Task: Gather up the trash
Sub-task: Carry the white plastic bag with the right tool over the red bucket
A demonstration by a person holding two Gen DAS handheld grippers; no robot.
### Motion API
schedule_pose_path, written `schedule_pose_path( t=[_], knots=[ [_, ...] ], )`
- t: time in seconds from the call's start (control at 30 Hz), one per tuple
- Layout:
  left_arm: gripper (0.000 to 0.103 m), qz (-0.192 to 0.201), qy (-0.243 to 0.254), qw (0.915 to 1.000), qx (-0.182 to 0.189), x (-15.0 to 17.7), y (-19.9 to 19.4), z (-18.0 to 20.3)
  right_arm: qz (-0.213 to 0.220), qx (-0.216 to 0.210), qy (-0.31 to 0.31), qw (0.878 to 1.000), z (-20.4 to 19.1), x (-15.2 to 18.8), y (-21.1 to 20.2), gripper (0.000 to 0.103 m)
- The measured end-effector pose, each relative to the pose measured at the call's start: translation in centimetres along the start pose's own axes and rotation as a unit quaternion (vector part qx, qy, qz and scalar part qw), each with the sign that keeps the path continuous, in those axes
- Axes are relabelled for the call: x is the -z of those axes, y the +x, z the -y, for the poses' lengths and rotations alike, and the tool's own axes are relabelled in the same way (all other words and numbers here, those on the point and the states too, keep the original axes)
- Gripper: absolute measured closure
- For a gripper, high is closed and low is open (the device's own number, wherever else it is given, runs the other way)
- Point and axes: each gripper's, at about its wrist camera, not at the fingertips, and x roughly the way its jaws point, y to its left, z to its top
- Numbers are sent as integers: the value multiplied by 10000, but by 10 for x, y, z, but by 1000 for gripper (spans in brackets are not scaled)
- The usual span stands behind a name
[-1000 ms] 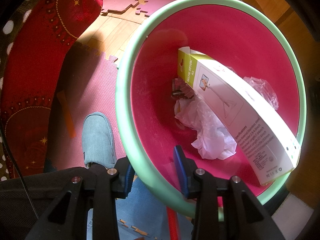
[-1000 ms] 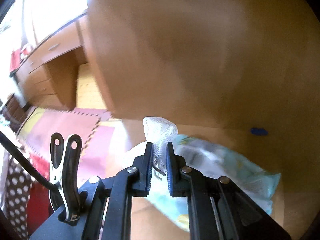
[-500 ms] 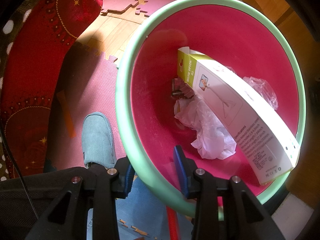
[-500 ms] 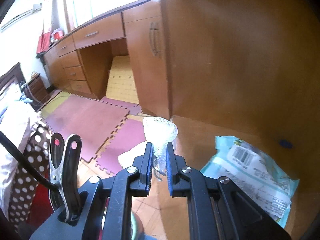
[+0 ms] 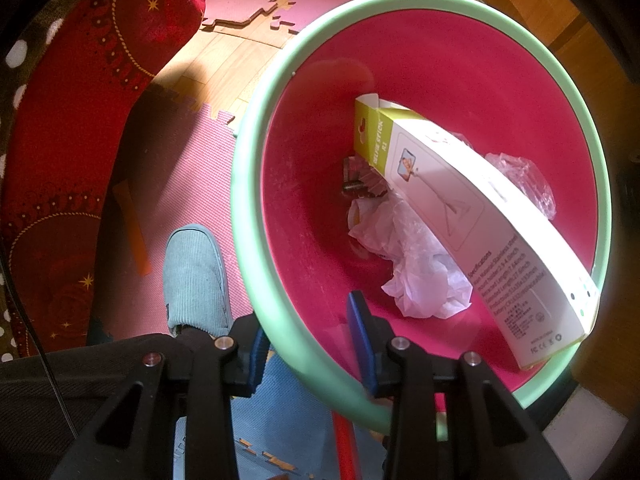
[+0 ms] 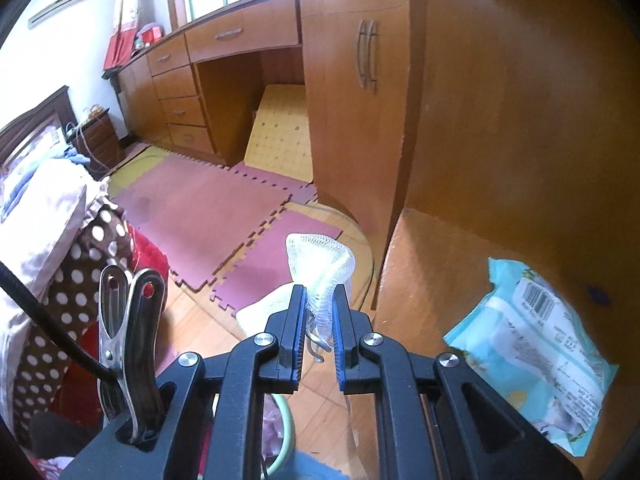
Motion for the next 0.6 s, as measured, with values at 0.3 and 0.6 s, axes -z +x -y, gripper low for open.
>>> schedule_pose_path(
  t=[0.3,0.6],
  knots=[
    [65,1,-7,10000,8,0,0,-1,-173,-179,-126,9996,-16,6,13,90],
    [65,0,-4,10000,7,0,-1,0,-451,-352,-315,9979,-35,17,32,90]
  ],
)
